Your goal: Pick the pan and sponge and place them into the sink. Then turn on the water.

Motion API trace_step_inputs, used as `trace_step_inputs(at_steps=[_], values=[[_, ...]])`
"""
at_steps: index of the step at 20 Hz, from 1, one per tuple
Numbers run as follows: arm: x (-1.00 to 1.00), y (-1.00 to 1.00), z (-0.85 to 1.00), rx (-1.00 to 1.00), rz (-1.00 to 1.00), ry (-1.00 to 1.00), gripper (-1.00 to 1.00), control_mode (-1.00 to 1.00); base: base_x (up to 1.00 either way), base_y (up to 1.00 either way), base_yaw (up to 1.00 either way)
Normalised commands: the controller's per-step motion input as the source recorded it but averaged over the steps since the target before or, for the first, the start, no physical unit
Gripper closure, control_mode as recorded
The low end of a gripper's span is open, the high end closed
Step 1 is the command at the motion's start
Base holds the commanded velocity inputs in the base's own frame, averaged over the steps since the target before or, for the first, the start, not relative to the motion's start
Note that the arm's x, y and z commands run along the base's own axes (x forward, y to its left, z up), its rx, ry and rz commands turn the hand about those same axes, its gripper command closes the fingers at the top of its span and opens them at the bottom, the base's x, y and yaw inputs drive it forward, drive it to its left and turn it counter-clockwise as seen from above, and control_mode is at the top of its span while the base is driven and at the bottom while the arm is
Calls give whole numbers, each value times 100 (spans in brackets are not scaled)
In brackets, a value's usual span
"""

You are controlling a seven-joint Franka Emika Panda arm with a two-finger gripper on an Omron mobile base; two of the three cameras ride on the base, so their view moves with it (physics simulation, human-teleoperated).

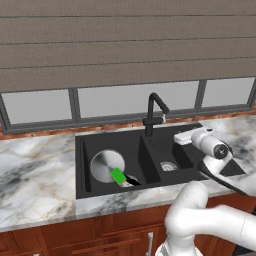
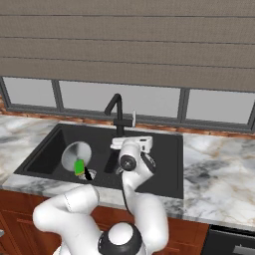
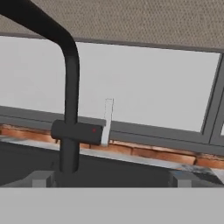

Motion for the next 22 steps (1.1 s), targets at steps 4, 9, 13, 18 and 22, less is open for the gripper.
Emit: trace_step_inputs(at_steps=[4,9,13,18,22], values=[[11,-33,-1,0,8,19,-100,-100,0,0,0],[20,-10,-2,-6,6,22,-100,-100,0,0,0],[19,0,-3,-19,6,22,-100,-100,0,0,0],[10,0,-32,-24,10,18,-100,-100,0,0,0],[0,0,-41,-27,18,4,-100,-100,0,0,0]])
